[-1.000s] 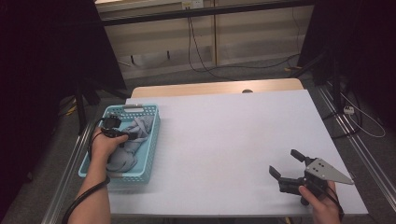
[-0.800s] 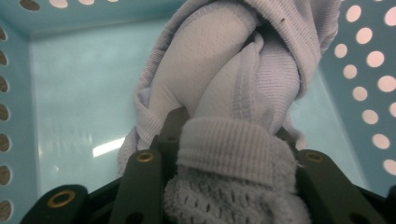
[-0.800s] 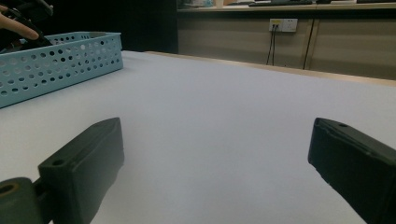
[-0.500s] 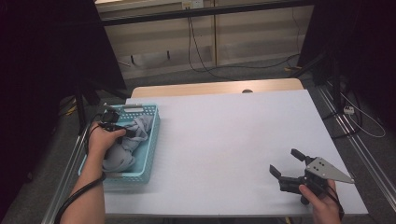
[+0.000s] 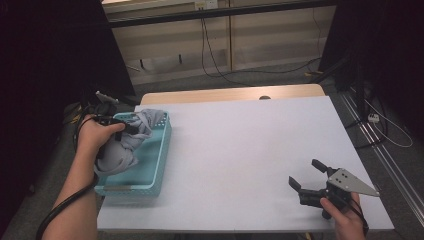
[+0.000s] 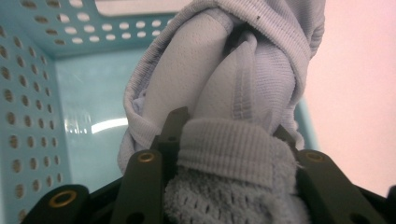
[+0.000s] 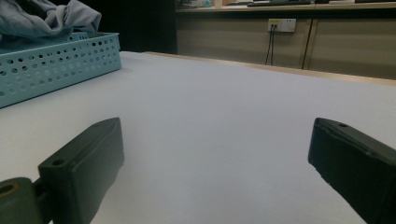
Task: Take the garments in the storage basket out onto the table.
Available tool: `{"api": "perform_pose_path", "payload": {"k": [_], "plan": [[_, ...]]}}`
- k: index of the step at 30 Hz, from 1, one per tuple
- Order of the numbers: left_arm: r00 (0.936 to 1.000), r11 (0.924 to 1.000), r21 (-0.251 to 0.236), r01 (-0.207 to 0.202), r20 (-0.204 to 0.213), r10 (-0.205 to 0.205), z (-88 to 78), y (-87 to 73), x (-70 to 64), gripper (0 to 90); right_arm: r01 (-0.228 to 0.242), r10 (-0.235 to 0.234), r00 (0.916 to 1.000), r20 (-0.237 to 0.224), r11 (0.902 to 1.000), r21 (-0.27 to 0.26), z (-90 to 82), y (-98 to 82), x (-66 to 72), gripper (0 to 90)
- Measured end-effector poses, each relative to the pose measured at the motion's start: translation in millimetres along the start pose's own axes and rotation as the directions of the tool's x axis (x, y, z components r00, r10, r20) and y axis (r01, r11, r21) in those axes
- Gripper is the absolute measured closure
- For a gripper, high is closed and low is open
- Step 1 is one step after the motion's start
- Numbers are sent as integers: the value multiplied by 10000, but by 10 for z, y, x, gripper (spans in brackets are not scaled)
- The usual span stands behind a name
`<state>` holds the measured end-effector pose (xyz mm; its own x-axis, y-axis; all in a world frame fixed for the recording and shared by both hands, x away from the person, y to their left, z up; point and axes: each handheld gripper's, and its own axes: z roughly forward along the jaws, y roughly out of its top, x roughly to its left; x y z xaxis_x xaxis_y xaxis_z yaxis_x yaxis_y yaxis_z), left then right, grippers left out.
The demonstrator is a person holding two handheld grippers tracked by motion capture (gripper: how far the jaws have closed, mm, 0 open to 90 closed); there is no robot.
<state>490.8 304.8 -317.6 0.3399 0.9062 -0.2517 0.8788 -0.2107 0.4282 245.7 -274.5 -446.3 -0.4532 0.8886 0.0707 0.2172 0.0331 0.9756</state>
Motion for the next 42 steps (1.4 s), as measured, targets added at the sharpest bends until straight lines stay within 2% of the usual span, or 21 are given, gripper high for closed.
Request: {"api": "perform_pose_path", "payload": {"k": [2, 5, 8, 11, 14, 20, 25, 30, 31, 34, 35, 42], "plan": [[10000, 10000, 88, -8, -19, 8, -78, 41, -55, 605, -19, 19, 10000, 1, 10000, -35, 4, 2, 6, 31], [10000, 10000, -57, -81, -52, 81, -165, 88, -140, 604, 18, -18, 10000, -20, 10000, 11, 6, -1, 9, 31], [9998, 9996, -270, -62, 163, 67, -214, 118, -228, 603, 36, -36, 10000, -32, 10000, 11, 8, 0, 12, 31], [9994, 9994, -269, -197, 283, 204, -219, 145, -349, 603, 26, -26, 10000, -36, 10000, 28, 9, -2, 13, 31], [9980, 9981, -176, -587, 209, 591, -201, 172, -491, 603, 8, -8, 10000, -29, 10000, 36, 10, -1, 13, 31], [9945, 9968, -323, -725, 729, 747, -170, 225, -757, 603, 2, -2, 10000, 2, 10000, 46, 7, -3, 14, 31], [9879, 9915, -410, -1234, 897, 1267, -80, 242, -976, 601, 22, -22, 10000, 10, 10000, 73, 9, -7, 15, 31], [9773, 9839, -203, -1774, 1143, 1785, 21, 247, -1221, 599, 9, -9, 10000, 37, 10000, 73, 7, -6, 14, 30], [9778, 9848, -242, -1717, 1180, 1734, 40, 244, -1272, 600, 6, -7, 10000, 46, 10000, 74, 7, -6, 13, 31], [9718, 9809, -220, -1935, 1327, 1947, 84, 244, -1389, 599, 9, -10, 10000, 36, 10000, 61, 4, -5, 13, 30], [9717, 9815, -238, -1902, 1383, 1917, 101, 240, -1430, 599, 2, -3, 10000, 34, 10000, 60, 3, -5, 13, 30], [9592, 9749, -222, -2214, 1756, 2218, 220, 221, -1639, 598, 6, -6, 10000, 39, 10000, 44, -1, -7, 2, 30]]}}
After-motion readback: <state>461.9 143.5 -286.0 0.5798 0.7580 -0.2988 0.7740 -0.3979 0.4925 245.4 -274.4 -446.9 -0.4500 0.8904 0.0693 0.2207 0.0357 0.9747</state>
